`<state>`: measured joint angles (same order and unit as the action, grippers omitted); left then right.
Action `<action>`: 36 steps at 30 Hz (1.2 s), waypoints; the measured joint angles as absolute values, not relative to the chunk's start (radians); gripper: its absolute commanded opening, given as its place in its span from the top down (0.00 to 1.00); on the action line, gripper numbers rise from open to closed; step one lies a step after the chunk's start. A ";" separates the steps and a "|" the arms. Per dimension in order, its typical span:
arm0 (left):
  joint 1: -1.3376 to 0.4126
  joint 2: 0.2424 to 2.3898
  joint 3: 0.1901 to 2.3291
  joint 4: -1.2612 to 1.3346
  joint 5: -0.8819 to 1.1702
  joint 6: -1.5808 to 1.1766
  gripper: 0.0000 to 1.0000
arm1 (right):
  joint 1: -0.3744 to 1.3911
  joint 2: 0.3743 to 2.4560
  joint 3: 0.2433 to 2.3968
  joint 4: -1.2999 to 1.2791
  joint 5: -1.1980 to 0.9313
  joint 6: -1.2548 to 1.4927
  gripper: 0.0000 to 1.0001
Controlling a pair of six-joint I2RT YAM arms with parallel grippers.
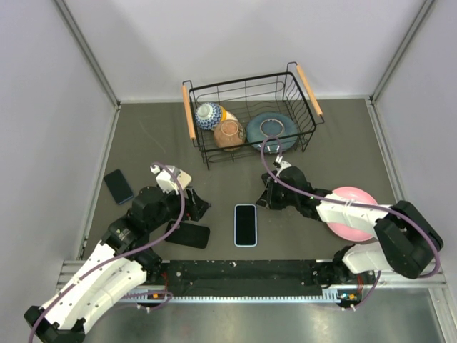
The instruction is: Put the phone into the phone case
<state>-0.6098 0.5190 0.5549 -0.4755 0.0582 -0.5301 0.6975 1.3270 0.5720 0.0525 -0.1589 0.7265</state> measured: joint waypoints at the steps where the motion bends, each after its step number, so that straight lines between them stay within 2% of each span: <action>1: -0.609 0.519 0.555 -0.475 0.058 -0.531 0.08 | 0.697 1.328 0.569 0.065 -0.168 0.735 0.93; 6: -0.610 0.519 0.555 -0.475 0.051 -0.549 0.08 | 0.706 1.372 0.538 0.172 -0.218 0.790 0.94; 14: -0.610 0.490 0.554 -0.476 0.028 -0.578 0.08 | 0.772 1.567 0.540 0.344 -0.269 0.876 0.94; 19: -0.610 0.492 0.554 -0.490 -0.007 -0.582 0.08 | 0.777 1.600 0.544 0.402 -0.276 0.916 0.86; 22: -0.610 0.496 0.554 -0.509 -0.040 -0.582 0.08 | 0.777 1.562 0.559 0.321 -0.252 0.892 0.75; 25: -0.610 0.495 0.554 -0.521 -0.061 -0.582 0.08 | 0.776 1.496 0.613 0.159 -0.179 0.828 0.58; 26: -0.610 0.495 0.554 -0.524 -0.068 -0.582 0.08 | 0.774 1.465 0.638 0.101 -0.151 0.802 0.47; 29: -0.610 0.493 0.554 -0.525 -0.077 -0.586 0.09 | 0.751 1.384 0.708 -0.017 -0.092 0.703 0.27; 31: -0.610 0.493 0.554 -0.525 -0.078 -0.589 0.09 | 0.731 1.353 0.760 -0.085 -0.044 0.633 0.20; 33: -0.610 0.493 0.554 -0.525 -0.080 -0.594 0.09 | 0.720 1.339 0.804 -0.144 0.011 0.556 0.06; 34: -0.610 0.493 0.554 -0.525 -0.083 -0.598 0.09 | 0.716 1.338 0.821 -0.170 0.041 0.525 0.02; 36: -0.610 0.495 0.554 -0.526 -0.096 -0.608 0.09 | 0.710 1.337 0.839 -0.214 0.089 0.471 0.01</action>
<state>-0.6098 0.4953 0.5545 -0.5259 -0.0963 -0.6079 0.7101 1.3373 0.8394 -0.2142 0.0891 0.4706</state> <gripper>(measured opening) 0.913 0.957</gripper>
